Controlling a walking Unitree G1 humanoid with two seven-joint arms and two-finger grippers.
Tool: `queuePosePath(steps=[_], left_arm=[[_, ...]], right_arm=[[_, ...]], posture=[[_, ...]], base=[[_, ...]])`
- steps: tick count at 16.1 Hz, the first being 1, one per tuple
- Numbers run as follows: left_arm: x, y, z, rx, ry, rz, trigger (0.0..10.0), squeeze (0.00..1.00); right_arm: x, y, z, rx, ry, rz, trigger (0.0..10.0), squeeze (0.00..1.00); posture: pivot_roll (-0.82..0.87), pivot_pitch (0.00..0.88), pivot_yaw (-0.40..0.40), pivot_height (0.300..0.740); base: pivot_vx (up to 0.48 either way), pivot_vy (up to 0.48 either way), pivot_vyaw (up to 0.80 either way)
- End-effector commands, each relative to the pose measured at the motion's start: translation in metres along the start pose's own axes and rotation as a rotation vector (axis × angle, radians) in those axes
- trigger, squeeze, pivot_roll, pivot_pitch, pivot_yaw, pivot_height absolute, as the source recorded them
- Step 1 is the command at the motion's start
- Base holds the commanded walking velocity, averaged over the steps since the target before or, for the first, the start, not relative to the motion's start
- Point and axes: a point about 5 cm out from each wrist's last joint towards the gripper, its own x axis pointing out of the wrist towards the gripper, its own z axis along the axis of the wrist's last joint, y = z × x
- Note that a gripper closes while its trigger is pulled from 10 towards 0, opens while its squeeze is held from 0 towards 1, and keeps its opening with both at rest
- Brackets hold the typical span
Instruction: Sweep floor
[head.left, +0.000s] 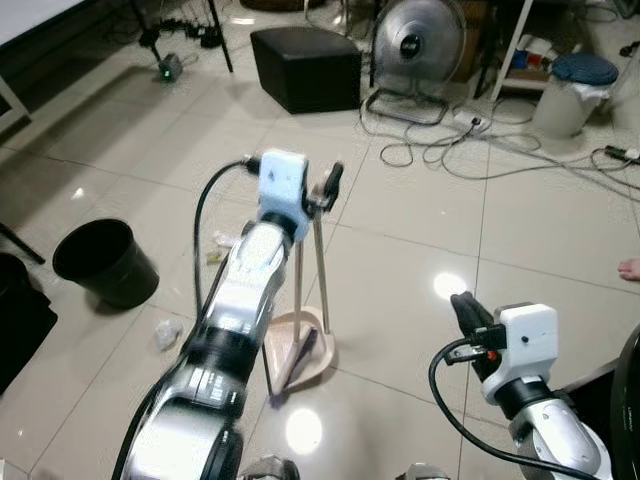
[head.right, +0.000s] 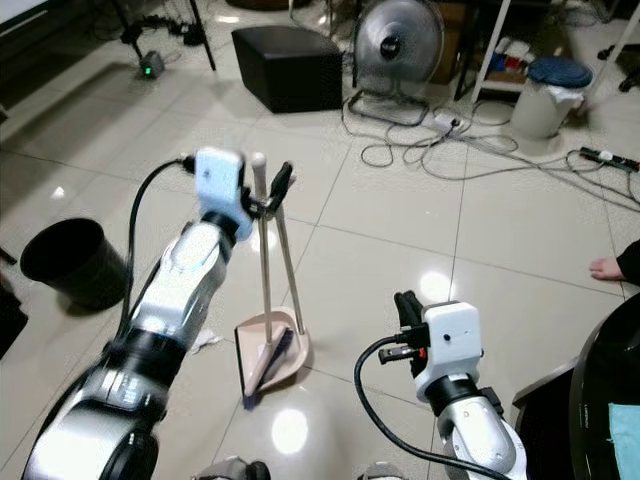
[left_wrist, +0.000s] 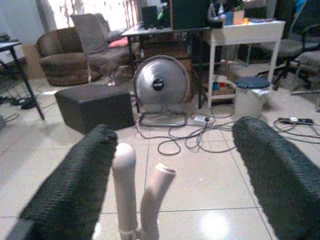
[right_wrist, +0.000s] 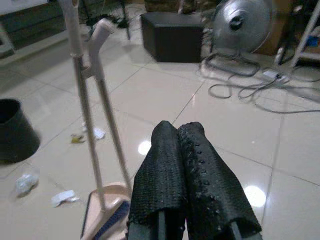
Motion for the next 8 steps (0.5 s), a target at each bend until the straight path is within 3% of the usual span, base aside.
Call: queuePosePath(steps=[1, 2, 3, 4, 8], left_arm=[[0.004, 0.008, 0.000, -0.011, 0.018, 0.050, 10.0, 1.00], [0.008, 0.011, 0.004, -0.023, 0.015, 0.063, 10.0, 0.91], [0.011, 0.012, 0.006, -0.032, 0.012, 0.069, 10.0, 0.62], [0.014, 0.015, 0.009, -0.059, 0.009, 0.081, 10.0, 0.00], [0.021, 0.018, 0.004, -0.109, 0.065, 0.094, 10.0, 0.00]], right_arm=[[-0.003, 0.005, 0.001, 0.016, 0.006, 0.038, 10.0, 0.00], [-0.003, 0.008, 0.001, 0.018, 0.008, 0.052, 10.0, 0.00], [-0.004, 0.008, 0.001, 0.018, 0.009, 0.055, 10.0, 0.00], [-0.004, 0.010, 0.000, 0.016, 0.014, 0.062, 10.0, 0.00], [-0.005, 0.012, 0.001, 0.007, 0.019, 0.085, 10.0, 0.00]], posture=[[-0.19, 0.171, 0.102, 0.740], [-0.19, 0.177, 0.106, 0.740], [-0.19, 0.177, 0.106, 0.740], [-0.19, 0.180, 0.109, 0.740], [-0.19, 0.180, 0.113, 0.740]], base=[[0.000, 0.000, 0.00], [0.000, 0.000, 0.00], [0.000, 0.000, 0.00], [0.000, 0.000, 0.00], [0.000, 0.000, 0.00]])
